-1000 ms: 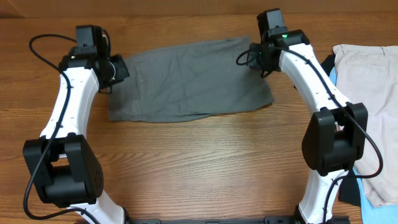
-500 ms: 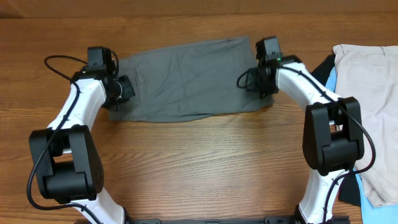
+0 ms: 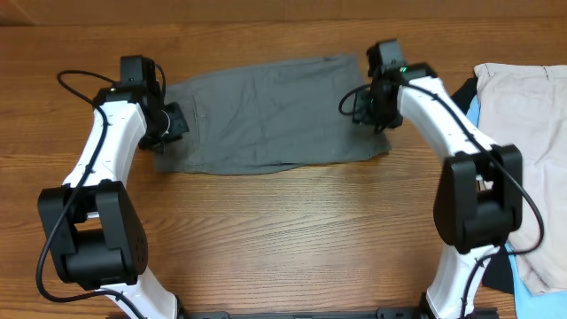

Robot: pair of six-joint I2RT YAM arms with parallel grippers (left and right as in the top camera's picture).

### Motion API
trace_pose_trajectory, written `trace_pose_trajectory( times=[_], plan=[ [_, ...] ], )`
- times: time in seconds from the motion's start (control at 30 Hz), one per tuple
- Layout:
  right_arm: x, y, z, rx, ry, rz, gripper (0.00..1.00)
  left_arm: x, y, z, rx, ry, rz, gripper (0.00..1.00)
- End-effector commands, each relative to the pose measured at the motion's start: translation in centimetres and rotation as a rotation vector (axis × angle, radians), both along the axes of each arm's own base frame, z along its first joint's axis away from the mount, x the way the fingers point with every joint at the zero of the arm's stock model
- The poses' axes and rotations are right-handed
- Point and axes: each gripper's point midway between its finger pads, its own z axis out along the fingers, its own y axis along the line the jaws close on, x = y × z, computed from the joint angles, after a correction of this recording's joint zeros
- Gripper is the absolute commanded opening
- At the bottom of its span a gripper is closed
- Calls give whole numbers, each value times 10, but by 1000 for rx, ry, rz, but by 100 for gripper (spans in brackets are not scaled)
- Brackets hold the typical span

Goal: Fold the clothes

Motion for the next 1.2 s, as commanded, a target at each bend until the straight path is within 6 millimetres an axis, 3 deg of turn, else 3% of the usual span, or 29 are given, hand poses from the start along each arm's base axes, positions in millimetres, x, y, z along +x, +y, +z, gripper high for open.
trace_pose_trajectory(
  times=[0.0, 0.07, 0.2, 0.4, 0.63, 0.83, 0.87, 0.93, 1.03, 1.17],
  plan=[
    [8, 2, 74, 31, -138, 7, 70, -5, 17, 9, 53, 8, 46, 27],
    [0, 0, 81, 30, -126, 7, 82, -11, 27, 7, 91, 33, 65, 44],
    [-14, 6, 75, 64, -63, 19, 88, -18, 38, 3, 89, 59, 81, 53],
    [-24, 35, 67, 196, -9, 74, 88, -18, 39, -25, 3, 92, 74, 57],
    [-26, 51, 62, 198, -16, 113, 86, -9, 34, -72, -28, 136, 46, 62],
    [-29, 73, 63, 201, -31, 163, 86, -10, 24, -93, -93, 164, 22, 64],
    [-29, 76, 64, 203, -35, 170, 86, -10, 23, -94, -99, 166, 20, 62],
    [-29, 82, 65, 206, -43, 183, 86, -11, 20, -93, -116, 167, 18, 42],
    [-30, 89, 65, 207, -48, 199, 86, -11, 18, -93, -128, 166, 16, 22],
    [-31, 92, 65, 208, -48, 207, 85, -11, 18, -93, -129, 169, 16, 18]
  ],
)
